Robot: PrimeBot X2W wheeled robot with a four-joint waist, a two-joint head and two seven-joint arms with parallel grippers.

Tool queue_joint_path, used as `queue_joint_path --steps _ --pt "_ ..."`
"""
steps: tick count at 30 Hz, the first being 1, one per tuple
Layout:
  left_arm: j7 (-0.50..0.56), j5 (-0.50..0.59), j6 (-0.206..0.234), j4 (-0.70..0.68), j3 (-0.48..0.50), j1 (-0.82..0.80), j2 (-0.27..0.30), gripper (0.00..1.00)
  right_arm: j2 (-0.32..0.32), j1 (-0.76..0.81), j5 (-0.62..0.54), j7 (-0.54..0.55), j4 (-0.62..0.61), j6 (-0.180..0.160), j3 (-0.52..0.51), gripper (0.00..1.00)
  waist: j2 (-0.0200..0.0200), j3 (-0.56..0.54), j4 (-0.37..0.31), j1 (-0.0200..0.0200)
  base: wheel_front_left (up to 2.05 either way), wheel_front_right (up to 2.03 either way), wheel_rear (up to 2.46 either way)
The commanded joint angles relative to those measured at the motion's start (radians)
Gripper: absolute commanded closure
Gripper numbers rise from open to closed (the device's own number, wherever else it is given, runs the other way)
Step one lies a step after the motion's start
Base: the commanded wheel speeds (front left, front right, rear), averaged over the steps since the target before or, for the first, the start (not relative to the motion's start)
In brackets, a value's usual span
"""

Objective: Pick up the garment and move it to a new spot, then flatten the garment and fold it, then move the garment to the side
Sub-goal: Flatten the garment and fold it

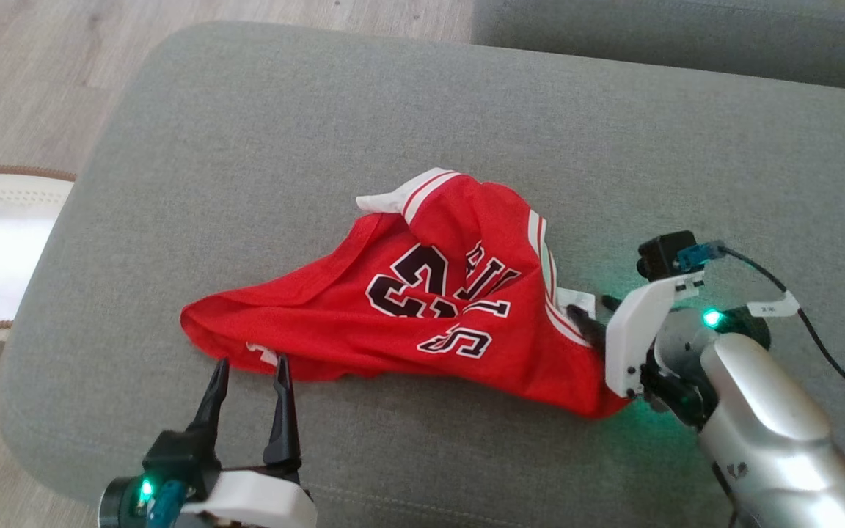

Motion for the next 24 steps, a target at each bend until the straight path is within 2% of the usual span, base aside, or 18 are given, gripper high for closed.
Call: queue_joint_path --steps 1,5,9,13,17,20,24 --pt "-0.012 0.014 -0.005 -0.025 0.047 -0.044 -0.007 0.00 0.019 -0.020 0.054 0.003 -0.021 0.007 0.018 1.00 0.0000 0.003 -0.003 0.0000 0.00 0.00 0.00" --pt "-0.012 0.025 -0.016 -0.021 0.067 -0.036 -0.026 0.00 0.024 -0.027 0.147 -0.017 -0.034 0.007 -0.012 1.00 0.0000 0.002 -0.025 0.0000 0.00 0.00 0.00" --pt "-0.012 0.037 -0.024 -0.021 0.089 -0.024 -0.043 0.00 0.001 -0.040 0.207 -0.057 -0.069 0.007 -0.082 1.00 0.0000 -0.007 -0.055 0.0000 0.00 0.00 0.00" --pt "-0.012 0.044 -0.027 -0.021 0.110 -0.010 -0.052 0.00 -0.027 -0.024 0.246 -0.067 -0.129 0.007 -0.141 1.00 0.0000 -0.020 -0.081 0.0000 0.00 0.00 0.00" --pt "-0.012 0.050 -0.036 -0.023 0.134 0.013 -0.065 0.00 -0.047 0.060 0.285 -0.062 -0.245 0.007 -0.234 1.00 0.0000 -0.041 -0.117 0.0000 0.00 0.00 0.00" --pt "-0.012 0.057 -0.043 -0.026 0.147 0.026 -0.075 0.00 -0.025 0.163 0.306 -0.061 -0.343 0.007 -0.352 1.00 0.0000 -0.052 -0.139 0.0000 0.00 0.00 0.00" --pt "-0.012 0.066 -0.053 -0.029 0.165 0.040 -0.086 0.00 0.061 0.316 0.282 -0.042 -0.457 0.007 -0.526 1.00 0.0000 -0.057 -0.164 0.0000 0.00 0.00 0.00"
